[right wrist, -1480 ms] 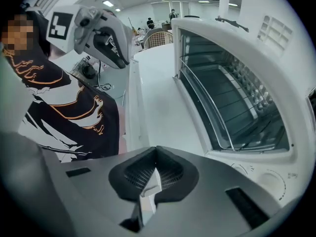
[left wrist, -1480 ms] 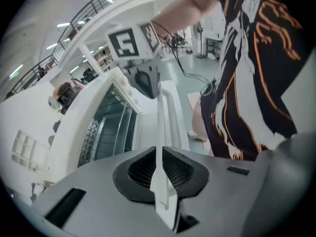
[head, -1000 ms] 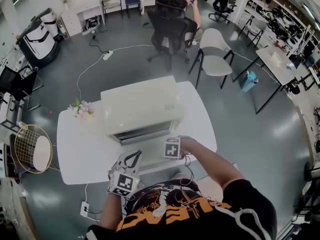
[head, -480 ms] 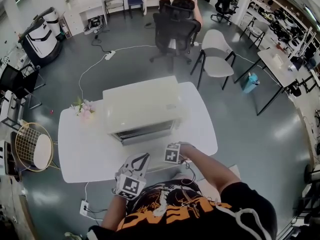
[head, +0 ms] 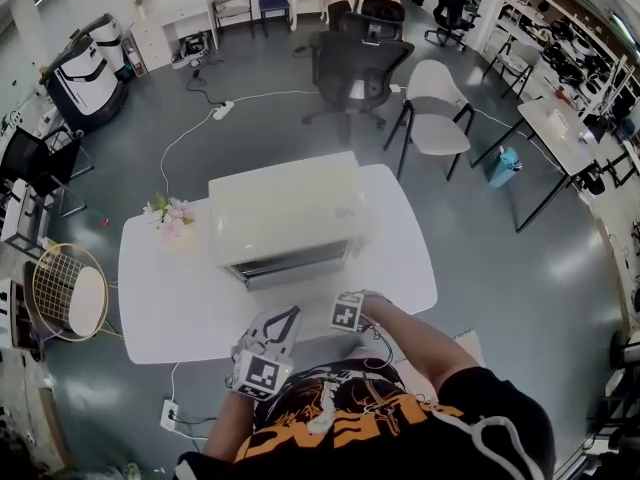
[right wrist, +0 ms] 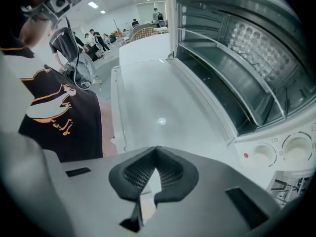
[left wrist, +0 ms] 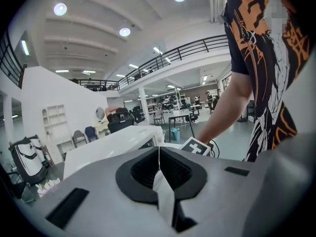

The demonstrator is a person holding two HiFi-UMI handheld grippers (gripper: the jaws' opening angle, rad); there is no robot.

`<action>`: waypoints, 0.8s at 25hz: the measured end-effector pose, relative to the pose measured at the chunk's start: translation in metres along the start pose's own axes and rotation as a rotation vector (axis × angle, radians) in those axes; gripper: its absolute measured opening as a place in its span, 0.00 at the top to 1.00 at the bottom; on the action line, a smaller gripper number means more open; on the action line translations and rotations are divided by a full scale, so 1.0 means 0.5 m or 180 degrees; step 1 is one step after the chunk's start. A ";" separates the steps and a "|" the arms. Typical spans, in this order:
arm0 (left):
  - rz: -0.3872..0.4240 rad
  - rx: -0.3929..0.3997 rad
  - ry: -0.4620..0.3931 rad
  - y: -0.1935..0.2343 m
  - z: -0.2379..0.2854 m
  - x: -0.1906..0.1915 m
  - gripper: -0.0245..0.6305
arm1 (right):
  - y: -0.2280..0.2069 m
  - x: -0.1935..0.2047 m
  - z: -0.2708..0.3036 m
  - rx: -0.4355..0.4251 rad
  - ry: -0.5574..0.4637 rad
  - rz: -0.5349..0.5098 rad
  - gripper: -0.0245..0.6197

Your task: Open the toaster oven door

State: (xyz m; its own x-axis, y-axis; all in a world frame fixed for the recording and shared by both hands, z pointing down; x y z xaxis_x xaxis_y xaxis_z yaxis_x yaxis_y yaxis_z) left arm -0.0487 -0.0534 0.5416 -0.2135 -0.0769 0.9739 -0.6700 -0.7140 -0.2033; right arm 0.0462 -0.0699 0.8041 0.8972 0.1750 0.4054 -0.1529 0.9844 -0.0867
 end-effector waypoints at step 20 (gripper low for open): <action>-0.0048 -0.0021 -0.0018 -0.001 0.017 0.001 0.92 | 0.005 0.029 0.021 0.0223 -0.0097 0.0333 0.94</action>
State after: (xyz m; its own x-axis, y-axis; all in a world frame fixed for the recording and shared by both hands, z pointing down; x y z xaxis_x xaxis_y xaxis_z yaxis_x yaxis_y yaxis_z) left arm -0.0425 -0.0588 0.5432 -0.1993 -0.0703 0.9774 -0.6778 -0.7105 -0.1893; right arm 0.0543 -0.0646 0.8191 0.8620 0.2761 0.4251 -0.2744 0.9593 -0.0667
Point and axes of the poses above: the fingertips, and each gripper's own axes: z forward along the fingers, y to its left, x out of its underside, the point moved 1 cm from there along -z, backward along the fingers, and after that the axes turned 13 degrees about -y, right-handed, at the moved point
